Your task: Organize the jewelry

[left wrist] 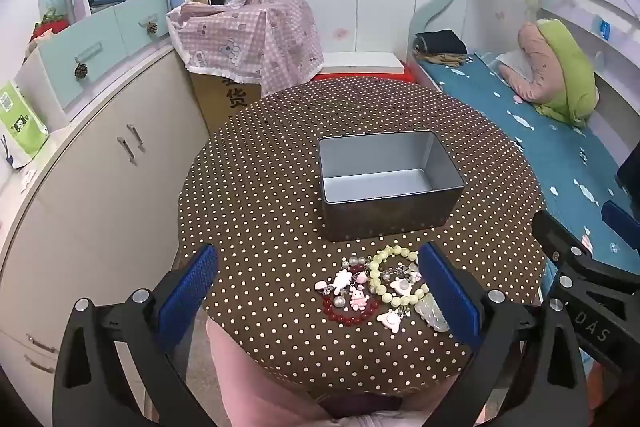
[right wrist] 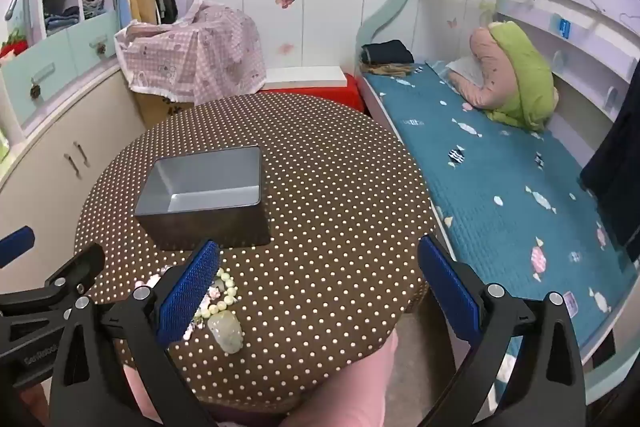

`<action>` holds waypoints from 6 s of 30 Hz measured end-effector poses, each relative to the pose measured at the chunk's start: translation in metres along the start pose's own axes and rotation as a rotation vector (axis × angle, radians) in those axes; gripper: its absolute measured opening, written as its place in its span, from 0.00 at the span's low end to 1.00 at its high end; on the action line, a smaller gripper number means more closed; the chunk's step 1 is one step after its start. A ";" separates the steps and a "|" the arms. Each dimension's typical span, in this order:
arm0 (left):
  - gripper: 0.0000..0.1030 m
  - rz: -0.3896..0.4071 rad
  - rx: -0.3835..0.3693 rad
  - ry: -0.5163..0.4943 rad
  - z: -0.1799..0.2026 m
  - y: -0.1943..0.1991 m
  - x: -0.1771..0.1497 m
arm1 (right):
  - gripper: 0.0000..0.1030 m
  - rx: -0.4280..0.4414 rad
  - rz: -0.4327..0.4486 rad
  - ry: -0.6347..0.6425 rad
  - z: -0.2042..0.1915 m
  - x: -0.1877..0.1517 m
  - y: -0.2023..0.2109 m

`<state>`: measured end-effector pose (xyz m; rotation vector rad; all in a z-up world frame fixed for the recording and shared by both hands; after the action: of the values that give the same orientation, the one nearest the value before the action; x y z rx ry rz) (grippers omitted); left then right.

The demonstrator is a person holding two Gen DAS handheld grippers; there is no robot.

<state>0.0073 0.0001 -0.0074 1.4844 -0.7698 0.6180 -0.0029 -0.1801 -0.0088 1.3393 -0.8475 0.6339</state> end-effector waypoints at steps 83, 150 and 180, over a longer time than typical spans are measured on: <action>0.93 0.004 -0.012 -0.002 0.001 -0.002 -0.001 | 0.93 0.004 -0.009 -0.016 -0.002 -0.007 -0.009; 0.93 -0.412 -0.119 0.106 -0.055 -0.110 -0.061 | 0.42 0.221 -0.251 0.162 -0.088 -0.104 -0.105; 0.16 -0.293 -0.237 0.064 0.021 -0.135 -0.007 | 0.28 0.209 -0.245 0.094 -0.048 -0.085 -0.110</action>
<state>0.1062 -0.0227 -0.0995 1.3194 -0.5423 0.3382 0.0459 -0.1420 -0.1422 1.5606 -0.5410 0.5989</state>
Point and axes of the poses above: each gripper's, at about its wrist camera, not at the fingertips, and y roughly against the way its jaws point, z to its right, x to its top, the point moved 1 cm from there along -y, roughly the way its jaws point, and after that the axes turned 7 degrees about z, right-handed, at the moved point
